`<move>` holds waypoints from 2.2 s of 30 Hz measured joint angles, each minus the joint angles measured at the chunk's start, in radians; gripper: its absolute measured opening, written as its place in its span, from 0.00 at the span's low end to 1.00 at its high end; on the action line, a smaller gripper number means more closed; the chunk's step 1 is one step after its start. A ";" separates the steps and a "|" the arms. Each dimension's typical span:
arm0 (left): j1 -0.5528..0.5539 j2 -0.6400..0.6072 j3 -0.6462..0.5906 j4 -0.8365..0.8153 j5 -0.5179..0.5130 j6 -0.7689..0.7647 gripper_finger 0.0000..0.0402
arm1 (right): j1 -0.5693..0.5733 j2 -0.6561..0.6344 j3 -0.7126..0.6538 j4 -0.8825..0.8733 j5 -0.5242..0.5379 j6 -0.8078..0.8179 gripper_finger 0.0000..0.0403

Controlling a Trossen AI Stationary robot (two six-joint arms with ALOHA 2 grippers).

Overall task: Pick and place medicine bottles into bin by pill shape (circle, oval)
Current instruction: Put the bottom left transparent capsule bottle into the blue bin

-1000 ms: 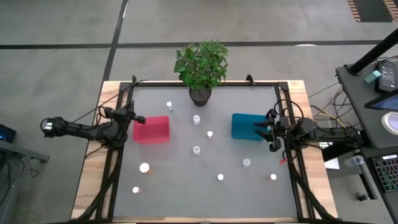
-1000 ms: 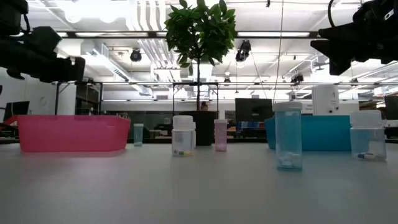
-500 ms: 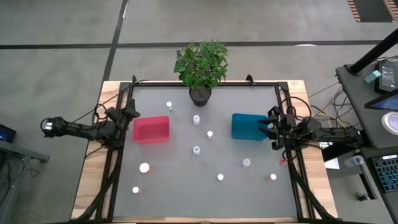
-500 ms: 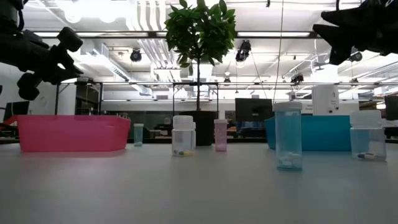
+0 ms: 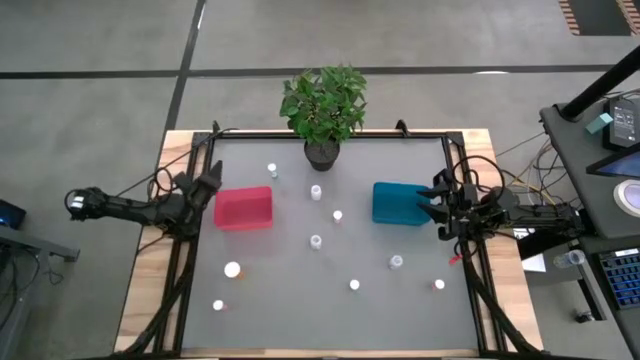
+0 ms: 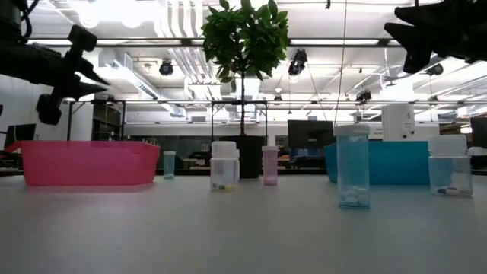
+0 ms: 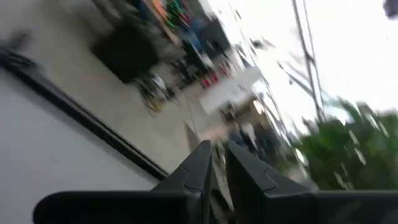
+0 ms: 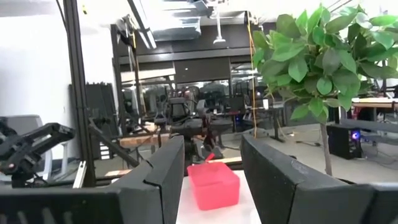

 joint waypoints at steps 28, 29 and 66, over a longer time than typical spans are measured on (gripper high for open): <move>-0.119 0.724 0.572 -0.014 0.529 0.444 0.07 | 0.000 0.000 0.004 0.023 0.083 -0.059 0.37; -0.130 0.751 0.598 -0.043 0.529 0.445 0.07 | 0.000 0.000 0.004 0.023 0.083 -0.059 0.37; -0.164 1.367 0.874 -0.356 0.757 0.542 0.55 | 0.000 0.001 0.004 0.019 0.084 -0.050 0.37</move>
